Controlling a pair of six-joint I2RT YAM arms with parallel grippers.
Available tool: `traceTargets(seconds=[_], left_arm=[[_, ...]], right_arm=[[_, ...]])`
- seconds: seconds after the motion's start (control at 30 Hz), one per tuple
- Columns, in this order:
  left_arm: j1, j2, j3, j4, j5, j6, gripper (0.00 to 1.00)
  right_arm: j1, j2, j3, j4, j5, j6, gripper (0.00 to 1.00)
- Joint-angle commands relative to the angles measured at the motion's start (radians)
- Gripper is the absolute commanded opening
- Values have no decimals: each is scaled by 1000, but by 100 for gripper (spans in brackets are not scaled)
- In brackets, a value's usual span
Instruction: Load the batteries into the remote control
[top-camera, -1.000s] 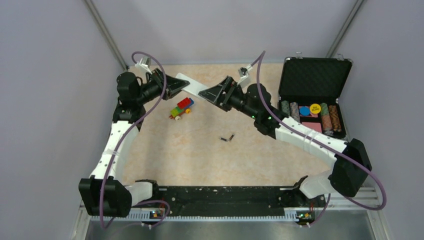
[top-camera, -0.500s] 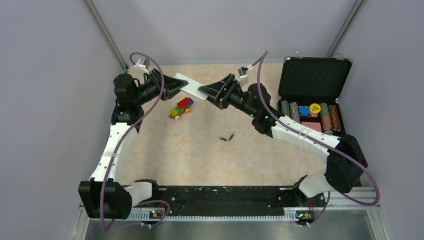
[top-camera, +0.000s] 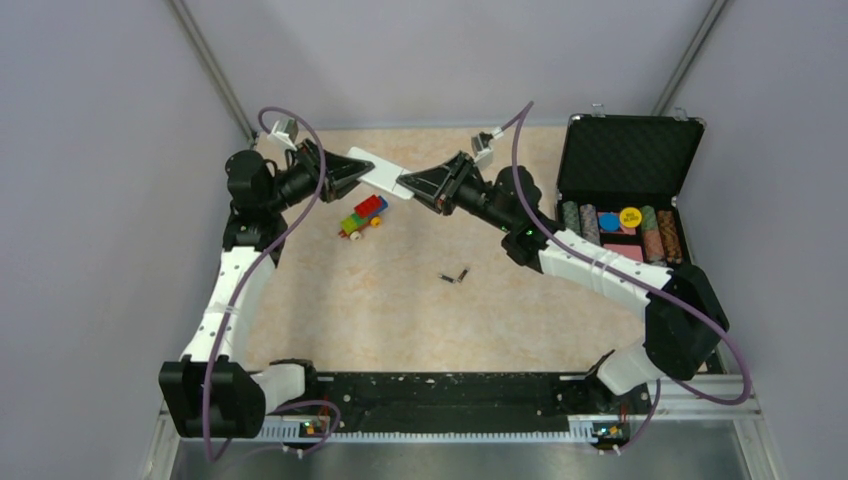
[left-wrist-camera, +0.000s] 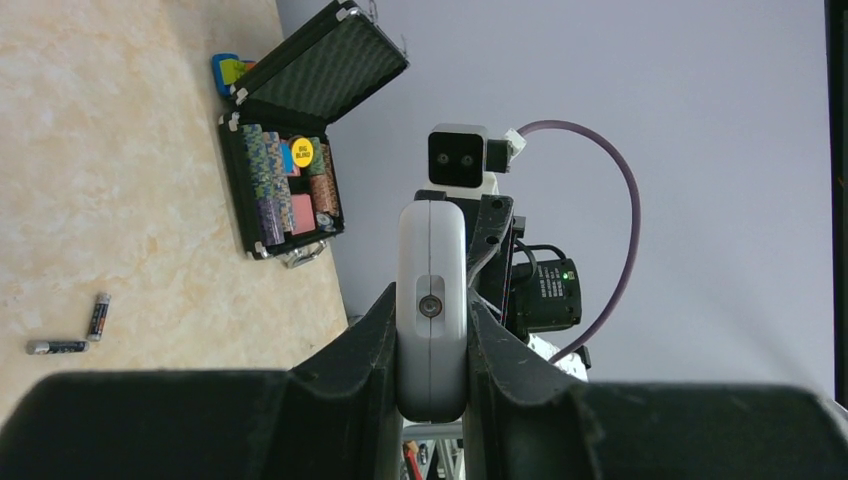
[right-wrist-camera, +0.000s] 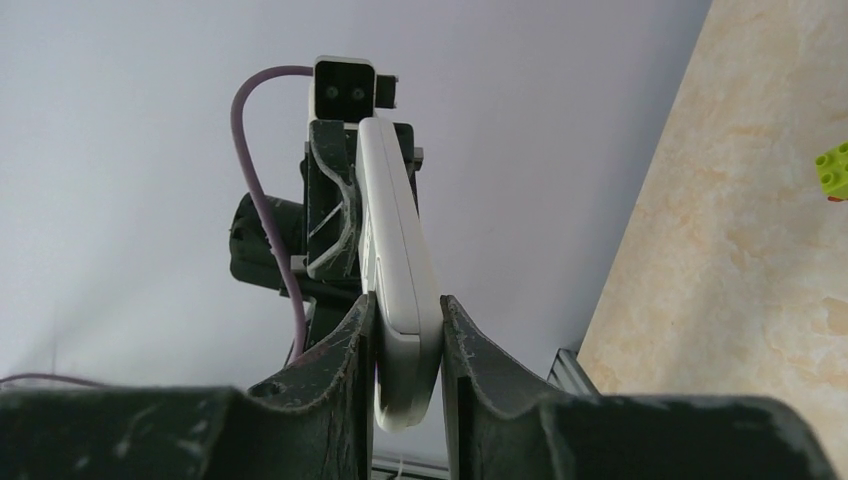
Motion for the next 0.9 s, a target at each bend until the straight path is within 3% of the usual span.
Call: traceTargets(seconds=[0.0,0.13,0.4,0.77,0.87], left_arm=[[16,-12,16,118,16,-39,0],[44,7,49,56,37,12,0],[61,50,107,-85,66,128,0],[61,43,31,-5,53,149,0],[61,34,32,-11,49,176,0]], right_arm=[[-10,18,-36,-9,-49,-54,19],[-16,21,-47,8,-89,-88,13],[-24,21,-55,36,-119,-119,14],[-24,84,20,-33,-92,-13,45],[-23,81,20,-74,-90,-10,50]])
